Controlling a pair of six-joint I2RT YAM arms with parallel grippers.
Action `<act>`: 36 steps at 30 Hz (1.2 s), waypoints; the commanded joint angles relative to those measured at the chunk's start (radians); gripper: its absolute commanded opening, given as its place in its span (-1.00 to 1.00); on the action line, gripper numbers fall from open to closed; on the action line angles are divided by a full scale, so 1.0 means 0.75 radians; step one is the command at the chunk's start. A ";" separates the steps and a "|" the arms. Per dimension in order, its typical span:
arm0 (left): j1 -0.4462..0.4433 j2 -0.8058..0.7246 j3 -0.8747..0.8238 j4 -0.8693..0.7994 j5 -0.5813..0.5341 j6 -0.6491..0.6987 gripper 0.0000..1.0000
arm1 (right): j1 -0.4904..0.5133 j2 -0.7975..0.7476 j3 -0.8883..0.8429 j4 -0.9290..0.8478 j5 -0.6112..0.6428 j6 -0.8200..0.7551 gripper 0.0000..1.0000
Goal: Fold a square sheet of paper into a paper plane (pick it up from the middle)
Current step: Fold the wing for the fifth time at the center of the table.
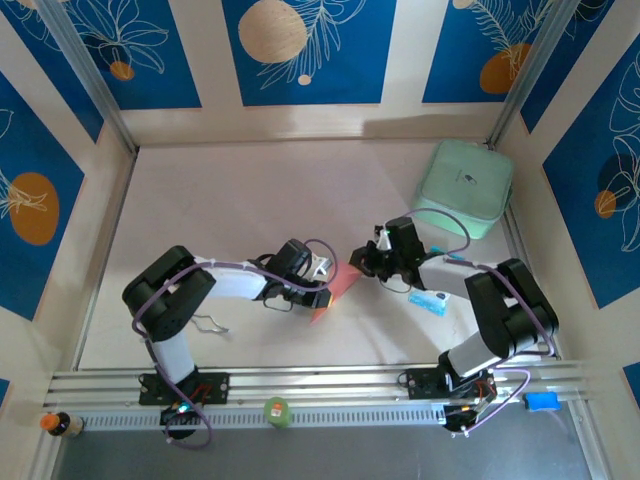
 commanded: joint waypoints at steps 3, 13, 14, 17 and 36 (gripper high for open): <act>0.007 0.043 -0.074 -0.222 -0.060 0.001 -1.00 | 0.061 0.103 -0.023 -0.025 0.002 0.039 -0.93; 0.008 -0.058 -0.002 -0.281 -0.028 0.003 -1.00 | -0.037 0.168 -0.047 -0.081 0.009 0.039 -1.00; 0.006 -0.072 0.016 -0.290 -0.024 0.004 -1.00 | -0.035 0.172 -0.047 -0.076 -0.007 0.036 -1.00; 0.006 -0.105 0.090 -0.318 -0.010 0.007 -1.00 | -0.019 0.182 -0.039 -0.076 -0.015 0.038 -1.00; -0.040 0.232 0.423 -0.424 0.051 0.059 -0.95 | -0.013 0.206 -0.051 -0.070 -0.010 0.062 -1.00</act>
